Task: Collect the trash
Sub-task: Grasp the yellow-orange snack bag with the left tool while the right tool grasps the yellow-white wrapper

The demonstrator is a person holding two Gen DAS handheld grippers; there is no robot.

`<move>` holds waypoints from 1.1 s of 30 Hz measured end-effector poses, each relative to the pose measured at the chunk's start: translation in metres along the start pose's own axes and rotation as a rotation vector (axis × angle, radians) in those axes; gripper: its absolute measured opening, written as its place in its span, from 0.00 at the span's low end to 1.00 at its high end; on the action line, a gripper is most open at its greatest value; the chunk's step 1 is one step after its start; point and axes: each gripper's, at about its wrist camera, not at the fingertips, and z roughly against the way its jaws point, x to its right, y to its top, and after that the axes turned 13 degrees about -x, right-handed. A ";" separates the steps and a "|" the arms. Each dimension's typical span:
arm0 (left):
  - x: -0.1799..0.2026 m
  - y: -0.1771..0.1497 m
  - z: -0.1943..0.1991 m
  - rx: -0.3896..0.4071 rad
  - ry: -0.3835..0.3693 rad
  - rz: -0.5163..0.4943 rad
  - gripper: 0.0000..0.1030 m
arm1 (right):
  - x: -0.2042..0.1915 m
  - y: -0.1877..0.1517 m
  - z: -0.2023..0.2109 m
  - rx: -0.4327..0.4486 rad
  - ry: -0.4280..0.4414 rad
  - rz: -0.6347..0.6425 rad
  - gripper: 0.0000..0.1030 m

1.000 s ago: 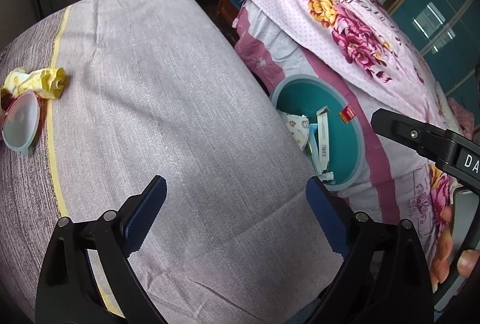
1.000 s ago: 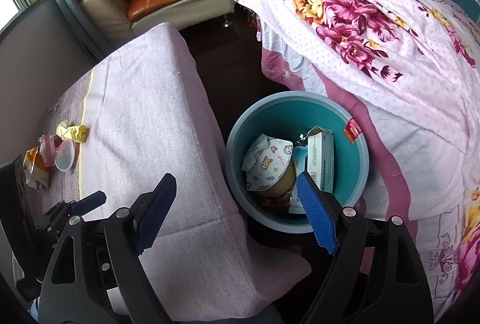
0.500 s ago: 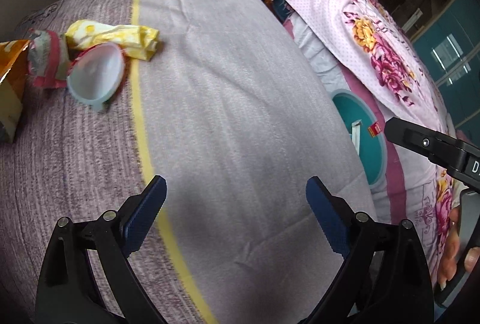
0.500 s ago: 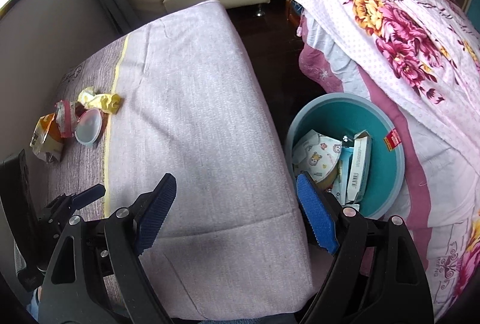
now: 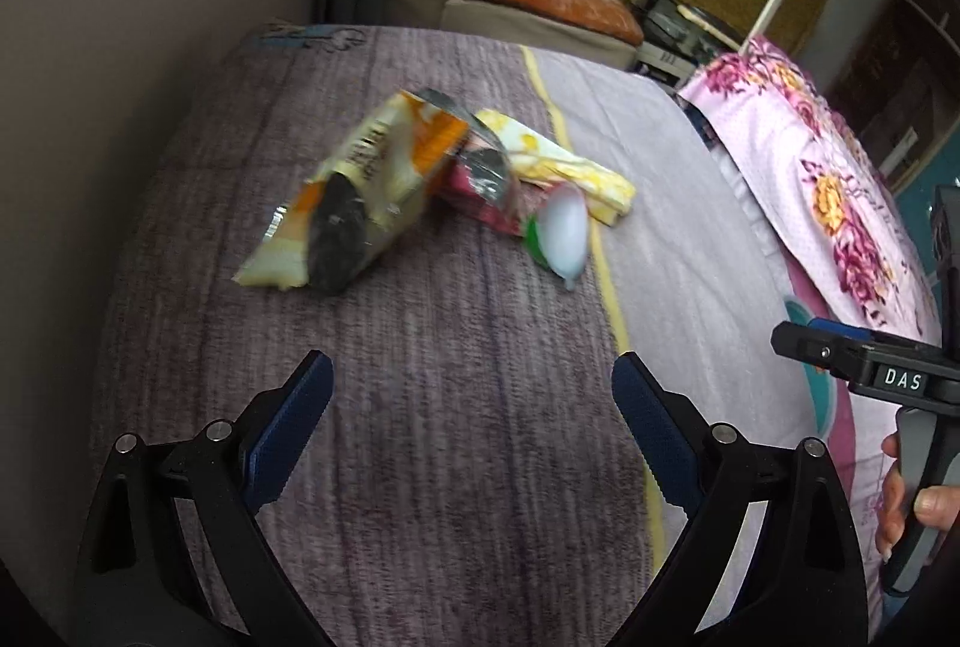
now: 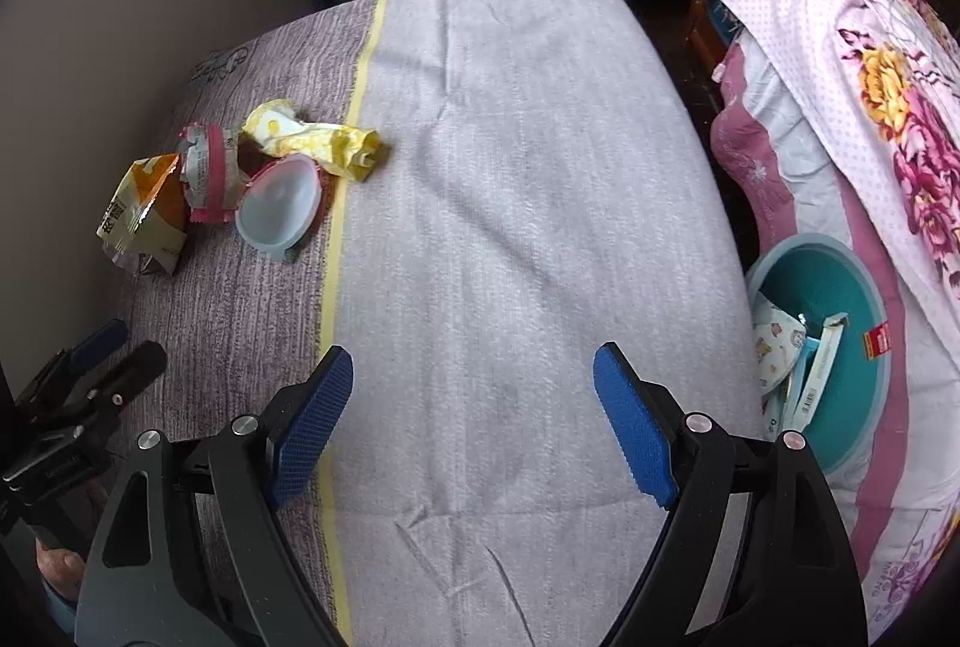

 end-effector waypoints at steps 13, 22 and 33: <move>-0.033 0.052 -0.029 0.048 0.121 0.019 0.91 | -0.061 0.050 -0.030 -0.023 0.079 0.044 0.76; -0.052 0.070 -0.046 0.067 0.056 0.024 0.27 | -0.088 0.086 -0.063 -0.081 0.153 0.042 0.65; -0.069 0.069 -0.035 0.087 0.020 0.054 0.24 | -0.103 0.135 -0.057 0.010 0.049 0.192 0.59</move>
